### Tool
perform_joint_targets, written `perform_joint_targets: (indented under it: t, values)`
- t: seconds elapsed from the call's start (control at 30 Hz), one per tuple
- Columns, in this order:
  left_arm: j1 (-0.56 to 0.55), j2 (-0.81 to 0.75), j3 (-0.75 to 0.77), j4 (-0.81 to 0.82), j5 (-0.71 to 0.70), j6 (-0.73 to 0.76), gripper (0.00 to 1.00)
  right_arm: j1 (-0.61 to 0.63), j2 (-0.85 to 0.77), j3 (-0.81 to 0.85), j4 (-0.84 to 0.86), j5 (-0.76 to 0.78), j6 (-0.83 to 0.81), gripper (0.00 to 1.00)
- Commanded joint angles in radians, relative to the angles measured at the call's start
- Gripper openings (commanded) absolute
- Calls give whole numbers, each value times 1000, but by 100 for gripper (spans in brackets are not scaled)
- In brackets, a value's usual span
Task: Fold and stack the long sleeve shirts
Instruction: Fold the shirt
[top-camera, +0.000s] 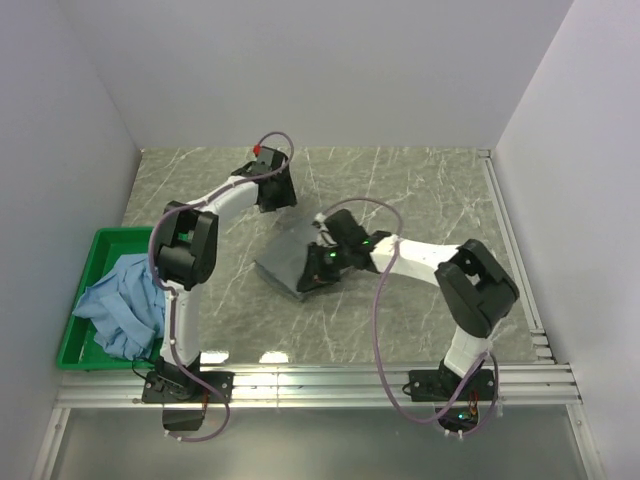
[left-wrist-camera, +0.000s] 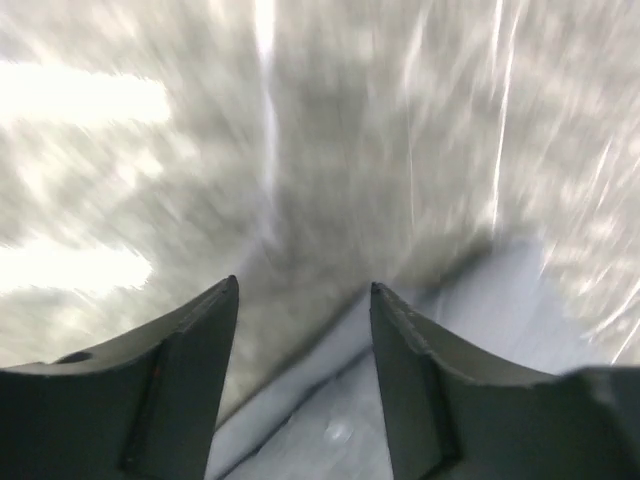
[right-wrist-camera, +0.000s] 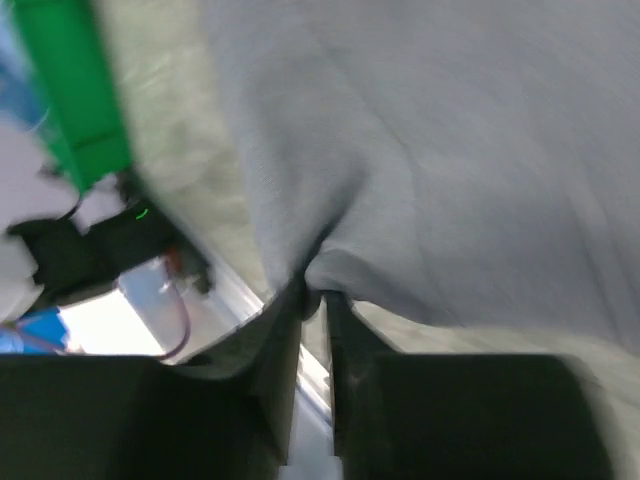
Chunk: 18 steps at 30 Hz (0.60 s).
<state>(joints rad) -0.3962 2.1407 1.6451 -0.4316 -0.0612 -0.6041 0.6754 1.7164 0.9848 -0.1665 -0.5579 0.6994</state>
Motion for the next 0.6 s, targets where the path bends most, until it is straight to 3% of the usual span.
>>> perform_joint_targets:
  t: [0.0, 0.07, 0.27, 0.4, 0.57]
  values:
    - [13, -42, 68, -33, -39, 89, 64, 84, 41, 159, 38, -39, 31, 29]
    - [14, -138, 15, -19, -57, 47, 69, 90, 29, 183, 1, 18, 3, 38]
    - [20, -485, -341, -73, -124, -219, 77, 27, -87, 163, -126, 151, -156, 51]
    - [20, -636, -591, -78, -69, -336, 79, -49, -132, 160, -180, 242, -251, 52]
    - [20, -723, -778, 11, 6, -456, 76, -186, -132, 120, -165, 274, -268, 50]
